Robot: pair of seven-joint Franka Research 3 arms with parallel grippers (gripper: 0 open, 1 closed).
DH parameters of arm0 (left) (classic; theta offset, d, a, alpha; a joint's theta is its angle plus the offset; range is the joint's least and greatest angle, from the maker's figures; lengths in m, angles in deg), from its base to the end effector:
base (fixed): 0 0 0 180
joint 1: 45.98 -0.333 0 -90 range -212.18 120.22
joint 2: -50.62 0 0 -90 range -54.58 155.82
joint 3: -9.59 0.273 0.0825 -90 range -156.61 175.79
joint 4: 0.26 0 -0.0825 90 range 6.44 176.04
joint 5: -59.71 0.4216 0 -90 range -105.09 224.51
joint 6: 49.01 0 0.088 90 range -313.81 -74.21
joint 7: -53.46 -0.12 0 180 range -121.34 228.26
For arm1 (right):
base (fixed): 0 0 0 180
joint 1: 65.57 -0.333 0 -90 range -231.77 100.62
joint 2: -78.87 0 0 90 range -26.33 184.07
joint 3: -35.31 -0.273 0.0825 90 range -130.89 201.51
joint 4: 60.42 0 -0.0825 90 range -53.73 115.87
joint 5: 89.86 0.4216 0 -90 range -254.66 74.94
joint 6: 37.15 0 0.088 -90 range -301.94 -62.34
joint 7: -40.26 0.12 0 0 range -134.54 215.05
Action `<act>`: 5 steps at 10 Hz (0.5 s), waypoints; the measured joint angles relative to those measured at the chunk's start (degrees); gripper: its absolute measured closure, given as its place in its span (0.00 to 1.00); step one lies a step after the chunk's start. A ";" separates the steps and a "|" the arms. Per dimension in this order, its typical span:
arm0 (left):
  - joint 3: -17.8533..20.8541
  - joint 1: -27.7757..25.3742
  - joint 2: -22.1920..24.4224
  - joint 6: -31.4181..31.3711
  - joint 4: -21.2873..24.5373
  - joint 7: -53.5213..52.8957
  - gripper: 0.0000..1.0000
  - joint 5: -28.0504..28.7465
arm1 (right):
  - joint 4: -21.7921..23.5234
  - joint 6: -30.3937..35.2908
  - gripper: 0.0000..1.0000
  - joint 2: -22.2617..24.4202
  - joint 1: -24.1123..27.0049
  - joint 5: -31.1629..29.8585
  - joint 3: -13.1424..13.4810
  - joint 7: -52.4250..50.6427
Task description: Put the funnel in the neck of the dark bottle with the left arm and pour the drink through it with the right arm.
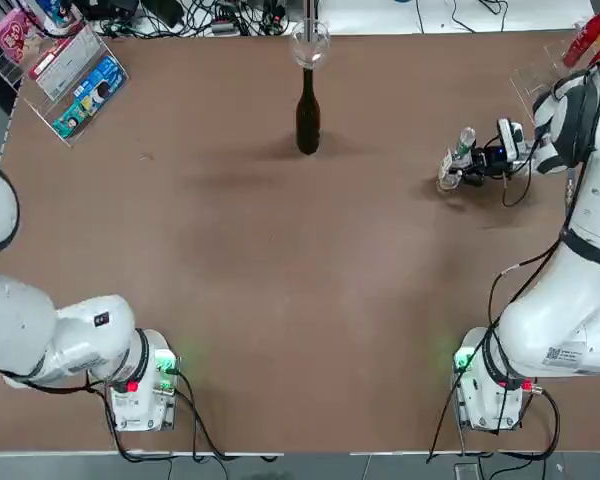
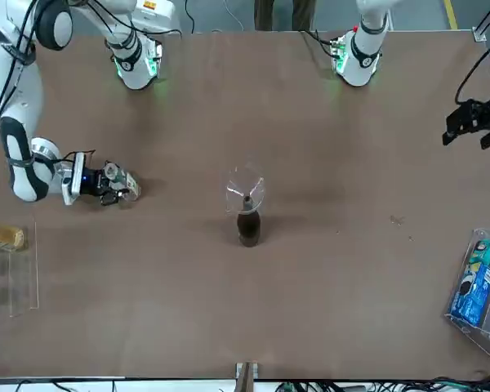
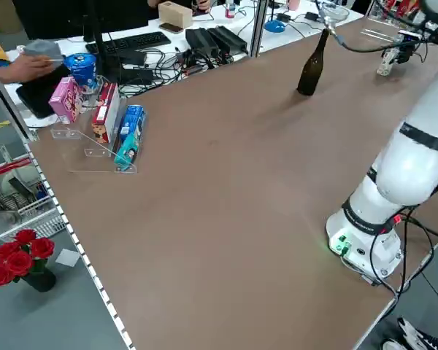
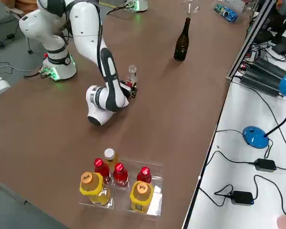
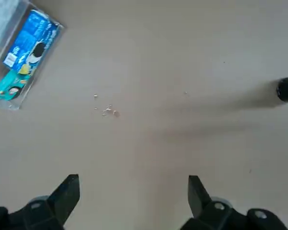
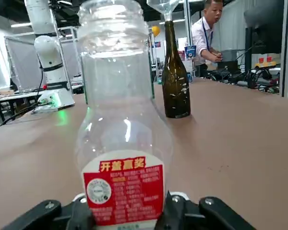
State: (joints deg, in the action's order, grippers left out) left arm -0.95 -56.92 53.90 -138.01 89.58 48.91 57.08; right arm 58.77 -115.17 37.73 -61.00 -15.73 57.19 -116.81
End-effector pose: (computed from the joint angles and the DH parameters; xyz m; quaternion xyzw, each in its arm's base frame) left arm 0.5760 -0.0042 0.6013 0.9989 -0.0370 0.0215 0.0168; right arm 0.4477 -0.1110 0.0379 -0.5731 -0.4915 -0.4457 0.4810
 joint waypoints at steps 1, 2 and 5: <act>2.81 2.48 2.99 -1.02 3.44 0.06 0.00 -0.02 | 0.29 0.08 0.61 -0.15 0.00 0.27 -0.01 0.00; 4.16 3.70 4.95 -1.61 5.69 0.22 0.00 -0.02 | 0.43 0.21 0.61 -0.51 0.00 0.67 -0.01 -0.04; 7.72 8.11 5.74 -1.98 7.21 4.34 0.00 -0.02 | 0.43 0.31 0.60 -1.50 0.00 1.09 -0.01 -0.13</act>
State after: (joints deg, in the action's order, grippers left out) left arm 6.77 -48.80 59.64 -139.99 96.80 53.24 57.06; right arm 59.21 -114.86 36.23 -61.00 -14.64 57.18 -116.94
